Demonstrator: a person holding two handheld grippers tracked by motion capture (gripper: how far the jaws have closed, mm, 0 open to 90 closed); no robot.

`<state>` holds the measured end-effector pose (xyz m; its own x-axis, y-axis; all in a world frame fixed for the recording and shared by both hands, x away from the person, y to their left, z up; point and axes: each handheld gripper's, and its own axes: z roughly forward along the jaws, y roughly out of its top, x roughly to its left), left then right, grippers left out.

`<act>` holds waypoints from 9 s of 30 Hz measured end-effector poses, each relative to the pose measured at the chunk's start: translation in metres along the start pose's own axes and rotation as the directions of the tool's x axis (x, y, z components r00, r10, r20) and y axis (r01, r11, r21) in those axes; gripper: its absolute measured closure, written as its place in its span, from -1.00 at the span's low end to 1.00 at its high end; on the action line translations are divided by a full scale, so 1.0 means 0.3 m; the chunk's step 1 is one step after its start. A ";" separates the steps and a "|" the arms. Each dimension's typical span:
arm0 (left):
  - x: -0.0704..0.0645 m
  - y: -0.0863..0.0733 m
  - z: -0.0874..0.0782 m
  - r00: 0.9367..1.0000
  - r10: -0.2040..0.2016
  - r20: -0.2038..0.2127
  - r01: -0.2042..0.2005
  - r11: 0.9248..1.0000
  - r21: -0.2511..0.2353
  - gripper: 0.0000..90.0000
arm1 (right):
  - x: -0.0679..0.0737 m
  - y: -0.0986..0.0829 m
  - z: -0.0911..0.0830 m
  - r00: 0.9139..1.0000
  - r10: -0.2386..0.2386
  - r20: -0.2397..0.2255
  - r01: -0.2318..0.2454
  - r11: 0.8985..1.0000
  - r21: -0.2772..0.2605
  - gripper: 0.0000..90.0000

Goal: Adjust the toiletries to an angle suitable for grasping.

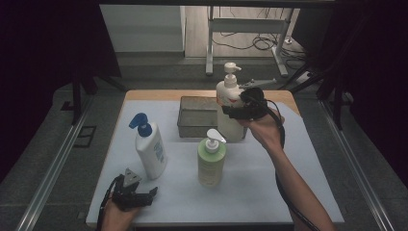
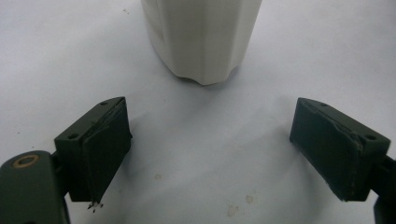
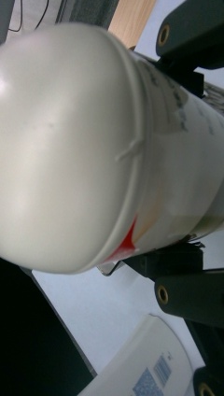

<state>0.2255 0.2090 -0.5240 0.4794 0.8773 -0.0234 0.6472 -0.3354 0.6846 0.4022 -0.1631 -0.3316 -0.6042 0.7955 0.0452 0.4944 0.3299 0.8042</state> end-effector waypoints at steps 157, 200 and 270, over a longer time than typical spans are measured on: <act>-0.001 0.000 -0.001 1.000 -0.002 0.000 0.002 1.000 0.002 -0.73 | -0.081 -0.193 0.341 1.000 0.020 -0.020 -0.018 0.995 0.093 0.66; -0.001 0.000 -0.001 1.000 -0.003 0.001 0.003 1.000 0.002 -0.73 | 0.012 -0.144 0.522 0.999 0.030 -0.019 -0.026 0.984 0.178 0.99; -0.001 0.000 -0.001 1.000 -0.002 0.000 0.002 1.000 0.002 -0.73 | 0.107 -0.118 0.442 0.989 -0.084 -0.123 0.099 0.988 0.119 0.28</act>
<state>0.2252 0.2089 -0.5239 0.4786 0.8777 -0.0248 0.6494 -0.3348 0.6828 0.4480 -0.0817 -0.4373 -0.7160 0.6963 0.0502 0.5030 0.4648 0.7287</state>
